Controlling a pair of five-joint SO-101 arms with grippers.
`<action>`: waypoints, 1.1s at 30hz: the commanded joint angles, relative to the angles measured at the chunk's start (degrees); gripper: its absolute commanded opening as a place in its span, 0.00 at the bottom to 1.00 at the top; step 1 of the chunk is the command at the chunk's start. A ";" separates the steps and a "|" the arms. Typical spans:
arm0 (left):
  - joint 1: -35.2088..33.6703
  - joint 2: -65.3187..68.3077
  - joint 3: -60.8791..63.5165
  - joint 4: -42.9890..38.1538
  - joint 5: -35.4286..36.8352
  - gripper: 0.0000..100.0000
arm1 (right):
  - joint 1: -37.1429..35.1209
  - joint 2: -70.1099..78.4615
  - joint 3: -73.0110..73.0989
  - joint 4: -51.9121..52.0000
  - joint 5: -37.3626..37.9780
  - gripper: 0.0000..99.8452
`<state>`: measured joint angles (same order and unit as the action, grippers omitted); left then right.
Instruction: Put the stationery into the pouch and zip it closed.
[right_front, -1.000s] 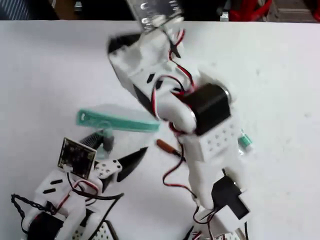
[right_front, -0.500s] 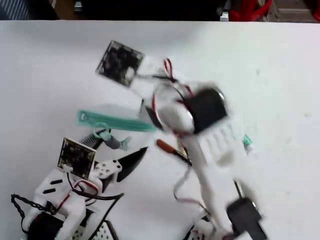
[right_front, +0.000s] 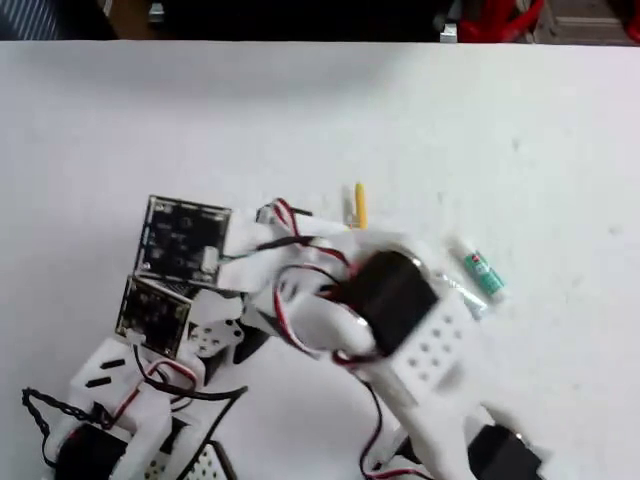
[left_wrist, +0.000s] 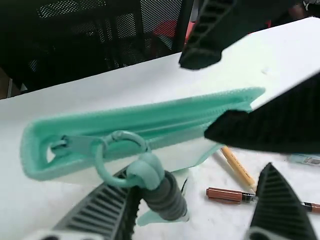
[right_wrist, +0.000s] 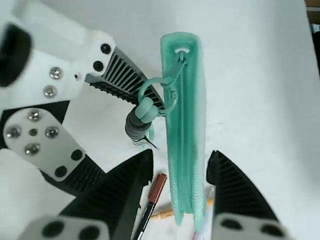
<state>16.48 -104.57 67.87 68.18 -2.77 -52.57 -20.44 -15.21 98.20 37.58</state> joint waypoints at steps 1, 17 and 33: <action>0.31 -0.22 0.09 -1.67 0.18 0.34 | -0.57 2.24 -0.35 0.22 0.44 0.17; 0.22 -0.22 0.09 -1.58 0.35 0.34 | 5.05 11.30 -10.81 -10.24 -6.86 0.02; 0.31 -0.22 -0.18 -3.43 0.70 0.34 | 15.52 11.38 -15.91 -14.73 -60.04 0.02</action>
<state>16.48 -104.57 67.87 67.74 -2.77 -34.64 -8.57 -28.75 85.36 -19.30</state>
